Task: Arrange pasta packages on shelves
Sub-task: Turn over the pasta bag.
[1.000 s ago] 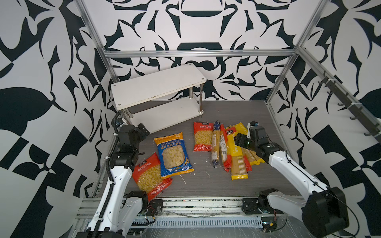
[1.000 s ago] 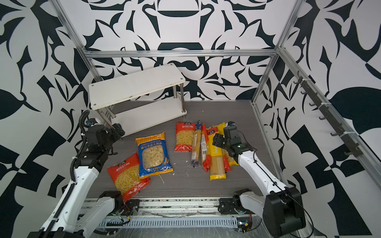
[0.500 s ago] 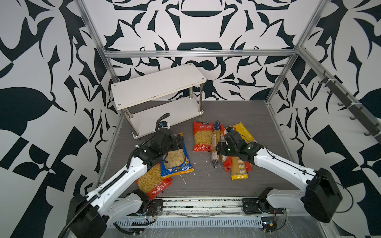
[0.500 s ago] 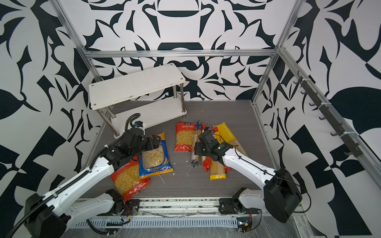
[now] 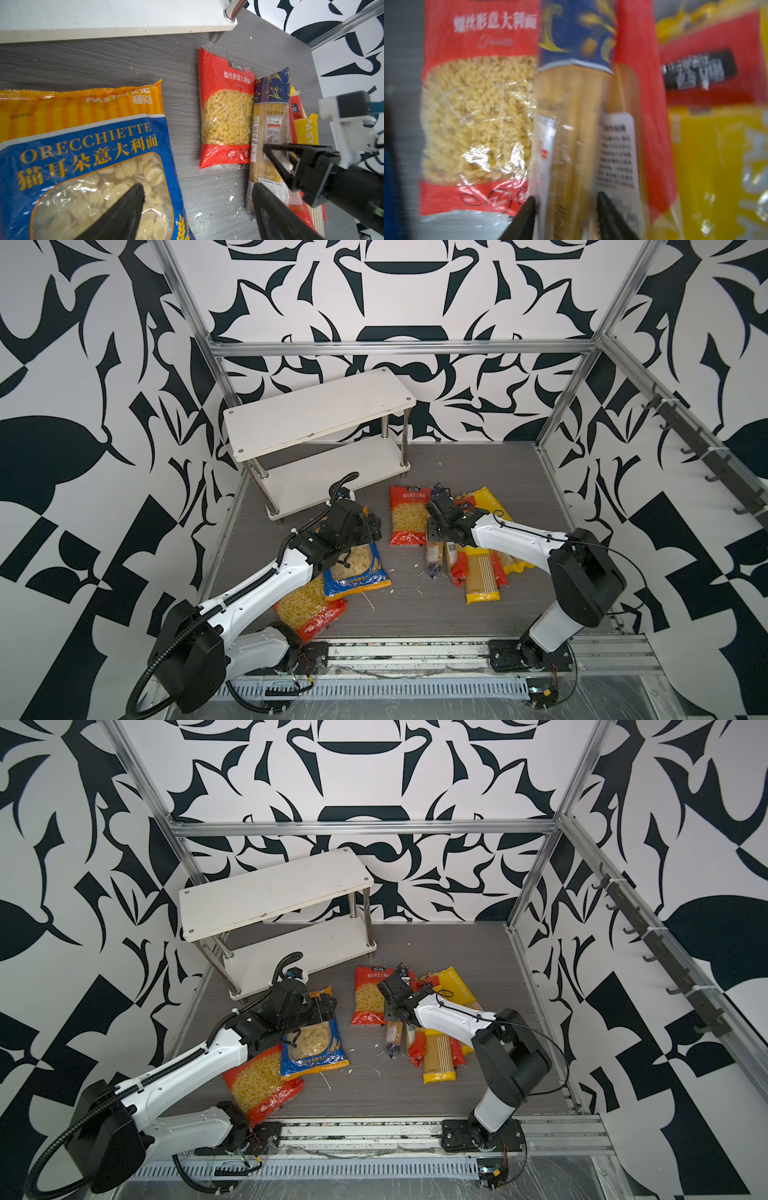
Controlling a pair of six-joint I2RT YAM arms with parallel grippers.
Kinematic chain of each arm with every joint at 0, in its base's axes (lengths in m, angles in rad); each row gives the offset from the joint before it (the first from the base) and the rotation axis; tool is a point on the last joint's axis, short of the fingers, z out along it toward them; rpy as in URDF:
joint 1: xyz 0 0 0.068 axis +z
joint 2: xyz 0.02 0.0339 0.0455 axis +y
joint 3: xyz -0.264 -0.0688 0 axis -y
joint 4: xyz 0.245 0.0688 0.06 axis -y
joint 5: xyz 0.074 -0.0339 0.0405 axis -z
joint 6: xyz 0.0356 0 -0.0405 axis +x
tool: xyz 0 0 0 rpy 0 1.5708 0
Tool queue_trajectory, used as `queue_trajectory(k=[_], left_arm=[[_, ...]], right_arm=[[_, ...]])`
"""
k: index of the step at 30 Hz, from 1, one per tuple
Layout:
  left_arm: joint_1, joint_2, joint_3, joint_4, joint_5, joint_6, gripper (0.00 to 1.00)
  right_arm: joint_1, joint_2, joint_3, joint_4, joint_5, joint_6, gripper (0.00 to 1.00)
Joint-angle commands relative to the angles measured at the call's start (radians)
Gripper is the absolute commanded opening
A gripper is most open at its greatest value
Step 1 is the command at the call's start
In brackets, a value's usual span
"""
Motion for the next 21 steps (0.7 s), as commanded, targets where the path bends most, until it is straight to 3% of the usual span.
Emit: queue_trajectory(k=[1, 4, 9, 11, 14, 16, 21], left_arm=[[-0.001, -0.033, -0.003, -0.044, -0.035, -0.005, 0.86], [0.002, -0.07, -0.031, -0.056, -0.057, -0.011, 0.86], [0.011, -0.11, -0.057, -0.067, -0.078, -0.035, 0.86], [0.013, -0.116, -0.058, -0.074, -0.086, -0.039, 0.86], [0.019, -0.123, -0.053, -0.104, -0.098, -0.034, 0.86], [0.029, -0.132, -0.049, -0.135, -0.104, -0.031, 0.86], [0.058, -0.18, -0.057, -0.18, -0.096, -0.029, 0.86]], right_arm=[[0.003, -0.003, 0.072, -0.049, 0.1, -0.126, 0.29], [0.029, 0.001, 0.125, -0.109, 0.132, -0.174, 0.19], [0.145, 0.08, 0.221, -0.185, 0.252, -0.163, 0.14], [0.203, 0.14, 0.272, -0.212, 0.298, -0.148, 0.16], [0.277, 0.227, 0.372, -0.275, 0.334, -0.134, 0.27], [0.303, 0.245, 0.407, -0.28, 0.277, -0.126, 0.35], [0.28, 0.104, 0.305, -0.086, -0.124, -0.117, 0.5]])
